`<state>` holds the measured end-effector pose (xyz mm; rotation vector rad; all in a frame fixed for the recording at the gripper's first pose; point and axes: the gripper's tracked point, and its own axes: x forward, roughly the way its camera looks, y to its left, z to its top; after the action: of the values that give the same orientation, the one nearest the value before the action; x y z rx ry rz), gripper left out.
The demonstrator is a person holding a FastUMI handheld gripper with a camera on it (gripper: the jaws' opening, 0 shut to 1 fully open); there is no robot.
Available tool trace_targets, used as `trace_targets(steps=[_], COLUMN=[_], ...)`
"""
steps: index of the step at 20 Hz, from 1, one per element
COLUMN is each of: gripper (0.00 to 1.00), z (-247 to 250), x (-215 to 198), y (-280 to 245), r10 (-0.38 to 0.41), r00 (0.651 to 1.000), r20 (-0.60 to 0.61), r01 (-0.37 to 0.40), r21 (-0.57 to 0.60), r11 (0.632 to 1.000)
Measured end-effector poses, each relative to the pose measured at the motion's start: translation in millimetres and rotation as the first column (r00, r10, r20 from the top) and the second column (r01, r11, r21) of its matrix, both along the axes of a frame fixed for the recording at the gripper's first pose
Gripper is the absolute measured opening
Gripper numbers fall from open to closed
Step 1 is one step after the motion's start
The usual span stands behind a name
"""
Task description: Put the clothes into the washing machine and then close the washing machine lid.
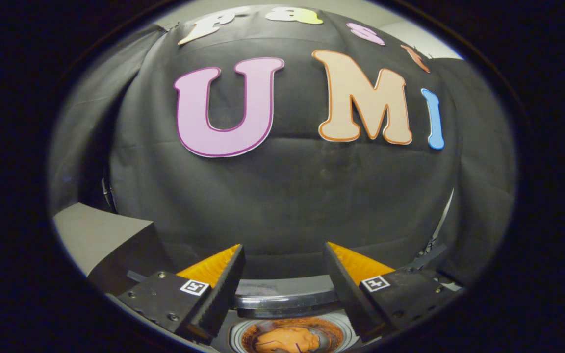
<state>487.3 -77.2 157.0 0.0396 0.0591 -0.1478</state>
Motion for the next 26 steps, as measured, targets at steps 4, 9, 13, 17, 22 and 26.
trace_targets(steps=[4,9,13,17,22,26], gripper=[0.97,0.97,0.97,0.97,0.98,0.98], z=[-13,-47,-76,-84,-93,-89], x=[-5,-28,-37,-63,-97,-131], y=[-6,-1,23,53,65,63], r10=[-0.006,0.015,0.031,0.040,-0.005,-0.050], r00=[0.998,0.978,0.973,0.976,0.977,0.983], r20=[-0.065,-0.209,-0.229,-0.213,-0.215,-0.175], r01=[0.006,-0.027,-0.044,-0.055,-0.013,0.034], r21=[-0.005,-0.051,-0.053,-0.062,-0.081,-0.094], r11=[1.000,0.998,0.998,0.997,0.997,0.995])
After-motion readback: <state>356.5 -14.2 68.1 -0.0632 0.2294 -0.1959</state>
